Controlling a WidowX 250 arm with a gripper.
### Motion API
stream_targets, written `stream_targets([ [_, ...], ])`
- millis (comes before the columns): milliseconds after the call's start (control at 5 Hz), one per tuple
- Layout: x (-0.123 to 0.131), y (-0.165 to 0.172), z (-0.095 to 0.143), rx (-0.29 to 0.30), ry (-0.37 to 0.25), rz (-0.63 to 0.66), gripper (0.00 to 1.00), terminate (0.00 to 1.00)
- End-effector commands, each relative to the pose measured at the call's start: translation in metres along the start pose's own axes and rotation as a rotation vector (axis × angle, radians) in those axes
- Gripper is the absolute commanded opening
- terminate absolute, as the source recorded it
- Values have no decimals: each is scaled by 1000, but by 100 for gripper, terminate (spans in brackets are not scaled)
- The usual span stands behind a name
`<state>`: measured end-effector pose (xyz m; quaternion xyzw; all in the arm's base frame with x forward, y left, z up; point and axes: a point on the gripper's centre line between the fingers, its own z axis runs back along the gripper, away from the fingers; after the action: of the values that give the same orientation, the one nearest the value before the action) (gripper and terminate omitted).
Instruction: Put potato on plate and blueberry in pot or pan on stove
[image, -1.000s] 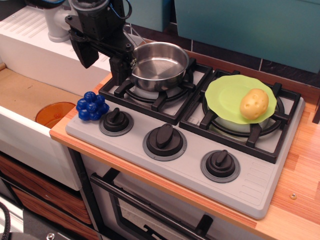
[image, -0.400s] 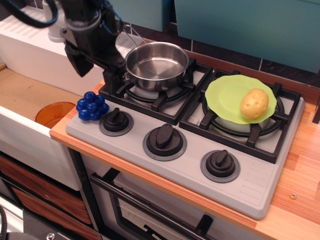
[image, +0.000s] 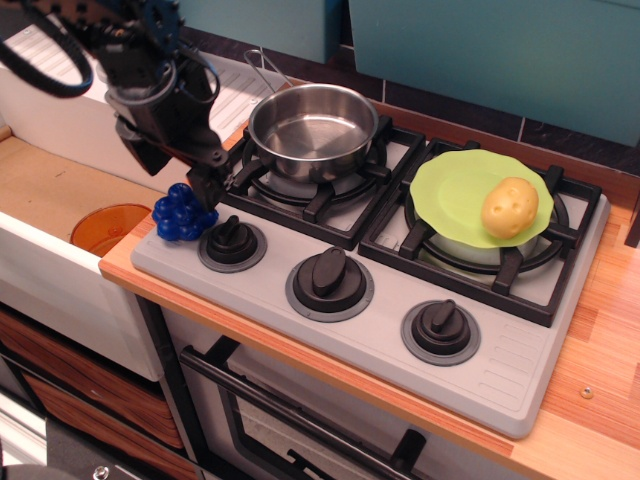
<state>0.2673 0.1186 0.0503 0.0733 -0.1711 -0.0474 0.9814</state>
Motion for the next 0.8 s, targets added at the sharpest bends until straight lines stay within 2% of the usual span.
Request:
stream_targets([
  [0, -1, 2, -12, 11, -51, -1, 100, 0],
  [200, -3, -3, -21, -1, -63, 12, 100, 0],
  [400, -1, -8, -25, -2, -57, 31, 0, 0],
  [600, 4, -12, -17, 8, -27, 36, 0, 0],
])
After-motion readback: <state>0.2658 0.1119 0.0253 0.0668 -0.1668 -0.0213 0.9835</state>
